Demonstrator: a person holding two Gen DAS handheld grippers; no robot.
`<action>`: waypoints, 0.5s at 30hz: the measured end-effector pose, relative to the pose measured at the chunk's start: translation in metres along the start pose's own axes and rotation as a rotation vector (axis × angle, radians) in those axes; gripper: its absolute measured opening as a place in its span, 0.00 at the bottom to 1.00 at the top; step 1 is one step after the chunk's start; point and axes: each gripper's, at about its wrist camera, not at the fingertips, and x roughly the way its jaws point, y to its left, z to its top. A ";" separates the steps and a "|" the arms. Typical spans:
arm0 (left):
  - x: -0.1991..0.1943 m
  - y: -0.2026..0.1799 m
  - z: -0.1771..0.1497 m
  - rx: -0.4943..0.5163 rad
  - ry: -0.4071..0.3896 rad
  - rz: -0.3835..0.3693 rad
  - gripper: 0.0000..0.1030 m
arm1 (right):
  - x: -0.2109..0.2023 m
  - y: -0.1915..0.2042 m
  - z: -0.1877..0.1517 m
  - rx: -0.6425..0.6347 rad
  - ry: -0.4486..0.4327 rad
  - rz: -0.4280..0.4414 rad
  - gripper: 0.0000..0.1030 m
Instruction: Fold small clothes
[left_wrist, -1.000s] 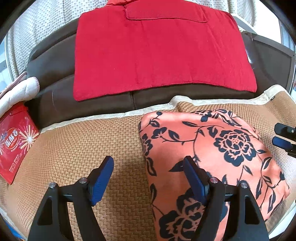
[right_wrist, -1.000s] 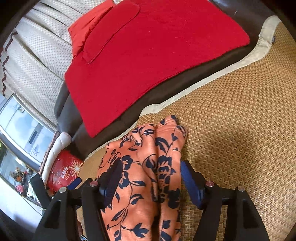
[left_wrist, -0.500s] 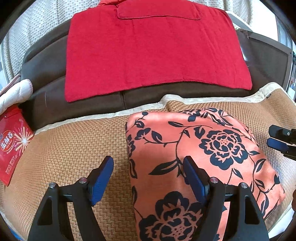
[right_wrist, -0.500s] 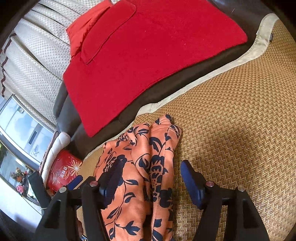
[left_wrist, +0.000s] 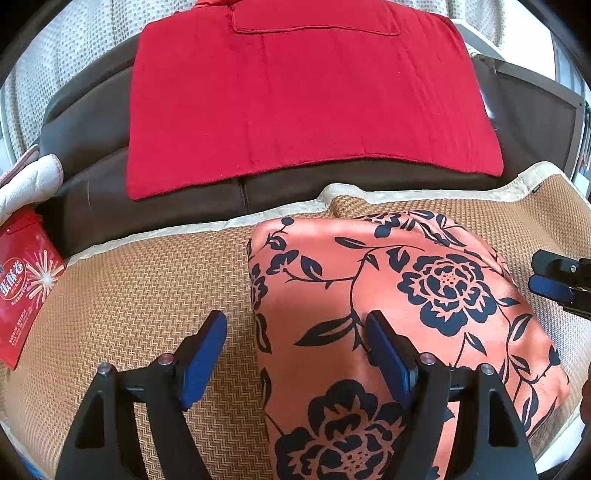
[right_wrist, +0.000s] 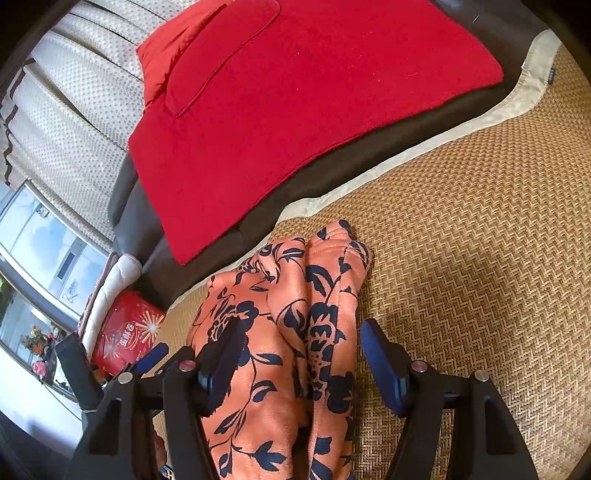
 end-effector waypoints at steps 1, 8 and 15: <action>0.000 0.000 0.000 -0.001 0.000 0.000 0.76 | 0.001 0.000 0.000 0.000 0.000 0.000 0.67; 0.001 0.001 0.000 -0.003 0.001 0.001 0.76 | 0.004 0.003 0.000 -0.009 0.003 0.000 0.67; 0.000 0.004 -0.001 -0.009 0.004 -0.001 0.76 | 0.006 0.007 -0.002 -0.014 0.004 0.003 0.67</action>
